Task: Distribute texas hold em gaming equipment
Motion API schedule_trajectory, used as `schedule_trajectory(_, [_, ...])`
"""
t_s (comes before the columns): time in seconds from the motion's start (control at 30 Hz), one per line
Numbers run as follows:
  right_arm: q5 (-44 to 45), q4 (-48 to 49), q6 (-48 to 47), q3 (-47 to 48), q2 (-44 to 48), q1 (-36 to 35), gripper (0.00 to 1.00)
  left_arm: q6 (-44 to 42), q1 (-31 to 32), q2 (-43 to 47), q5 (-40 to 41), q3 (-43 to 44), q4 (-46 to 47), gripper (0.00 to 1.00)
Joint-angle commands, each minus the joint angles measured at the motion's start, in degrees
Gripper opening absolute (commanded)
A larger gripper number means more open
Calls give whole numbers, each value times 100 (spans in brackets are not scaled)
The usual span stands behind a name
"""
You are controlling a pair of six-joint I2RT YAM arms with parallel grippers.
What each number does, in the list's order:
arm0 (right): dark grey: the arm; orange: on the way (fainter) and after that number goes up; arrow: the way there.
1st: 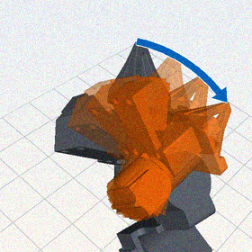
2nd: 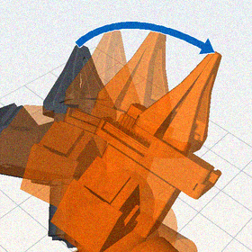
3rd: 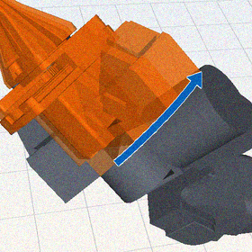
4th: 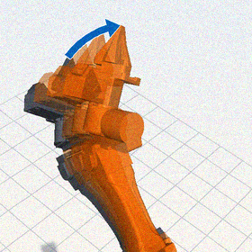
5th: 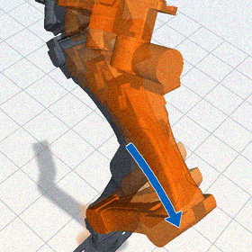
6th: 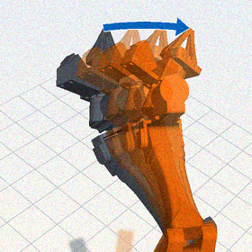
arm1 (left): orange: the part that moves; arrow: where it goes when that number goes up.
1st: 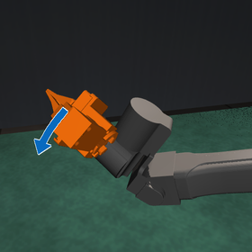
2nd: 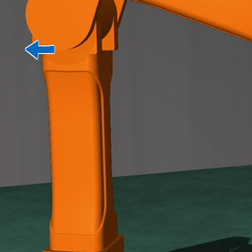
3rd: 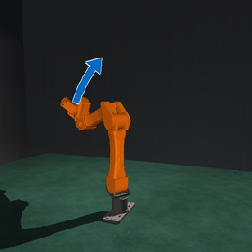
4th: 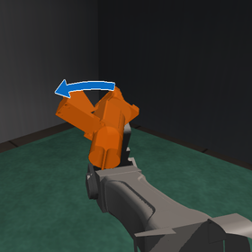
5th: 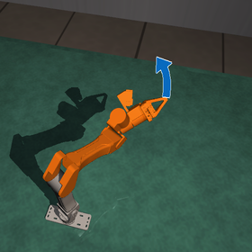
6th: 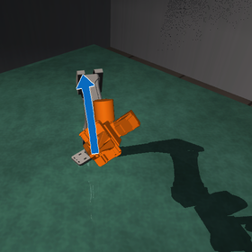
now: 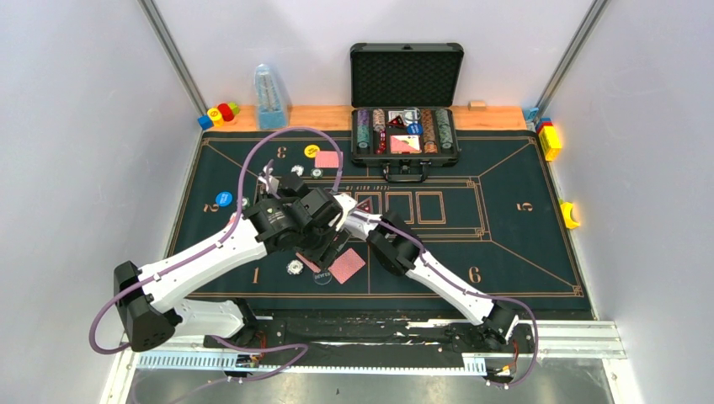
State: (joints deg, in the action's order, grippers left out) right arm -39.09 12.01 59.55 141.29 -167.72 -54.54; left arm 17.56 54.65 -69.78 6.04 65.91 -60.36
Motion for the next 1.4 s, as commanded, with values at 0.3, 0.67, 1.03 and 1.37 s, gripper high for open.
schedule_trajectory(0.3, [311, -376, -495, 55, 153, -30, 51, -17, 10, 195, 19, 4, 156, 0])
schedule_trajectory(0.67, [1162, 47, -764, -2138, 1627, 340, 72, -16, 9, 199, 2, 26, 155, 0])
schedule_trajectory(1.03, [2063, 698, -1204, -4601, 3442, 919, 86, -15, 10, 117, 60, 116, 130, 0])
schedule_trajectory(1.37, [2307, 1660, -1221, -7287, 5572, 1668, 92, -66, 10, 31, 67, 149, 228, 0])
